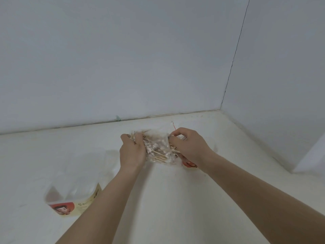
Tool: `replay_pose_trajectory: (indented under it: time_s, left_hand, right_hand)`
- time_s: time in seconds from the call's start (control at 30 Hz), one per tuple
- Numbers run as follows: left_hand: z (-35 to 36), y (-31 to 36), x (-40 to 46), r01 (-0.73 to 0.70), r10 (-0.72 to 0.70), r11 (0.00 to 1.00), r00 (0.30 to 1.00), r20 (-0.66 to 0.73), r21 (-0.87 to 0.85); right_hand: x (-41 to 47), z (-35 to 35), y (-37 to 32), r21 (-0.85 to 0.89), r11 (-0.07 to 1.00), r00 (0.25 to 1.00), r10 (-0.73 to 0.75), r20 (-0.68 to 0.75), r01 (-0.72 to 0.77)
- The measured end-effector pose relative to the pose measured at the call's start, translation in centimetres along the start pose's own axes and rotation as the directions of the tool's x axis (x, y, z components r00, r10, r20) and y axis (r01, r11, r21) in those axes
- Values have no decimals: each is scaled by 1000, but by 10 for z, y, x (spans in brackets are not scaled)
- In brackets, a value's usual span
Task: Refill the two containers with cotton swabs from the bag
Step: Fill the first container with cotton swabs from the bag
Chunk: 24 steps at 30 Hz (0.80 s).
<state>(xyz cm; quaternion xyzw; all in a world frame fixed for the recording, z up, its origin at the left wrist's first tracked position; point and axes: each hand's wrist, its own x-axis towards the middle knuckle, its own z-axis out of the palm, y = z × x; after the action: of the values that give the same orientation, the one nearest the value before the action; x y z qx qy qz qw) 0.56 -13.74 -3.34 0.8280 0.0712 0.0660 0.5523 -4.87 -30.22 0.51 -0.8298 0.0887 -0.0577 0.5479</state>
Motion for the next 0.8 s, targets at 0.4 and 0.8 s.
replay_pose_trajectory:
  time_s: [0.4,0.8]
  left_hand:
    - [1,-7,8,113,-114,991,993,-13,-66]
    - [2,-2,14,257,-264,936,965,6,-240]
  right_hand:
    - [4,1,4,-85,996,999,-8,-52,3]
    - [-19,11,-9,-307,937,984,-176,-12,164]
